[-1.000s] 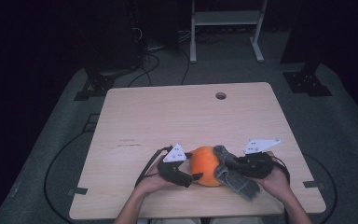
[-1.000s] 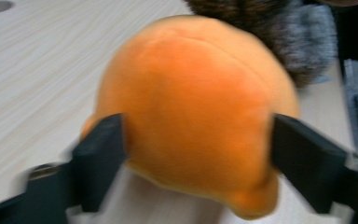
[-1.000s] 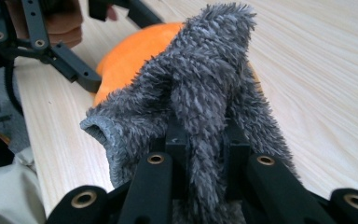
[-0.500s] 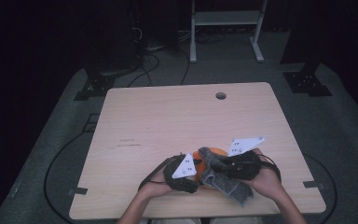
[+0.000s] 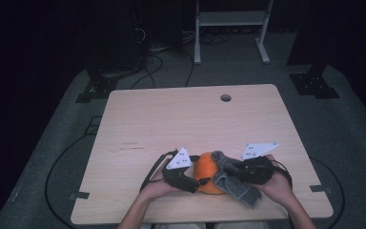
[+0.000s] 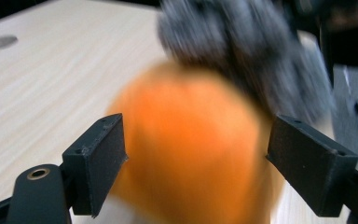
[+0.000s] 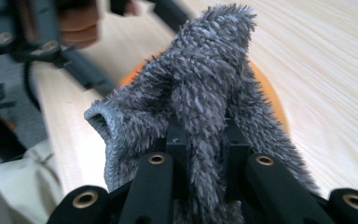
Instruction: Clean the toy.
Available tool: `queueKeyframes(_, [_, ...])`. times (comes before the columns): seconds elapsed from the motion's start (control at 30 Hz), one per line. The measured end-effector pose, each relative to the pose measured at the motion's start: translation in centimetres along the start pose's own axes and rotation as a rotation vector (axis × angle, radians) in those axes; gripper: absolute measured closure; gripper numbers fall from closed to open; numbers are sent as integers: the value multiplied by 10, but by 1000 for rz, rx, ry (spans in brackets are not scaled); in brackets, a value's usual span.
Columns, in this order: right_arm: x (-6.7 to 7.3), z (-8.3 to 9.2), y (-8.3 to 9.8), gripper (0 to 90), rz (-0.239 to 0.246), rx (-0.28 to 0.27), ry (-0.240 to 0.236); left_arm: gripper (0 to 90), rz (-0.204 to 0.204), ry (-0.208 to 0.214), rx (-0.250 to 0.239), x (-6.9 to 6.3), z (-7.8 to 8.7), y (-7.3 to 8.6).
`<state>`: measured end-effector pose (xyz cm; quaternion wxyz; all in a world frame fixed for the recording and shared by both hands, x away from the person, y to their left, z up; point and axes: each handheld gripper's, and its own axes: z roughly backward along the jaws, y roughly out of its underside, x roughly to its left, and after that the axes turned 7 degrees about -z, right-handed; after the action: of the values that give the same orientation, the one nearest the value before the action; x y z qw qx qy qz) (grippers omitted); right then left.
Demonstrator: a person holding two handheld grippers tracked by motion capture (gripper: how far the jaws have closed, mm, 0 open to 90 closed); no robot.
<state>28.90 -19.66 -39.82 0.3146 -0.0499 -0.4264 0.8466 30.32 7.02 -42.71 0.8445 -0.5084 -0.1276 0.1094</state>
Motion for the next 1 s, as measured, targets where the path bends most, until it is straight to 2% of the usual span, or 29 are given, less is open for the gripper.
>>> queueKeyframes(0.1, [6, -5, -1, 772, 34, 5, -15, 217, -27, -22, 60, -2, -5, 4])
queueKeyframes(0.13, [5, -4, -1, 772, 31, 3, -17, 227, -21, -21, 59, -2, -5, 7])
queueKeyframes(0.23, [-3, -2, 5, 772, 3, 1, -20, 243, -14, -20, 84, 1, -2, 11])
queueKeyframes(0.4, [-26, 3, 21, 770, -80, 27, -10, 252, -27, -10, 99, 2, -2, 13])
queueKeyframes(0.5, [-29, 8, 24, 769, -76, 43, 4, 256, -43, -8, 113, 1, -3, 14])
queueKeyframes(0.6, [-26, 12, 18, 770, -87, -25, -33, 260, -51, -2, 115, 0, -3, 14])
queueKeyframes(0.67, [-22, 11, 11, 770, -88, -57, -42, 261, -53, 1, 112, -1, -3, 14])
queueKeyframes(0.7, [-20, 9, 8, 770, -88, -67, -48, 260, -47, 6, 110, 0, -2, 13])
queueKeyframes(0.73, [-17, 4, 5, 769, -84, -54, -47, 252, -44, 9, 104, 0, -2, 13])
queueKeyframes(0.8, [-15, -5, 7, 768, -71, -11, -53, 194, -2, 32, 79, 3, 0, 12])
queueKeyframes(0.87, [-14, -8, 10, 768, -64, 4, -71, 67, 74, -3, 86, 8, -2, 8])
queueKeyframes(0.9, [-13, -7, 11, 768, -63, 4, -75, 35, 107, -8, 94, 10, -4, 6])
queueKeyframes(0.93, [-11, -7, 12, 768, -57, 11, -73, 29, 108, -12, 96, 10, -7, 5])
queueKeyframes(1.0, [-9, -7, 14, 768, -44, 17, -77, 23, 82, 0, 126, 5, -14, 6])
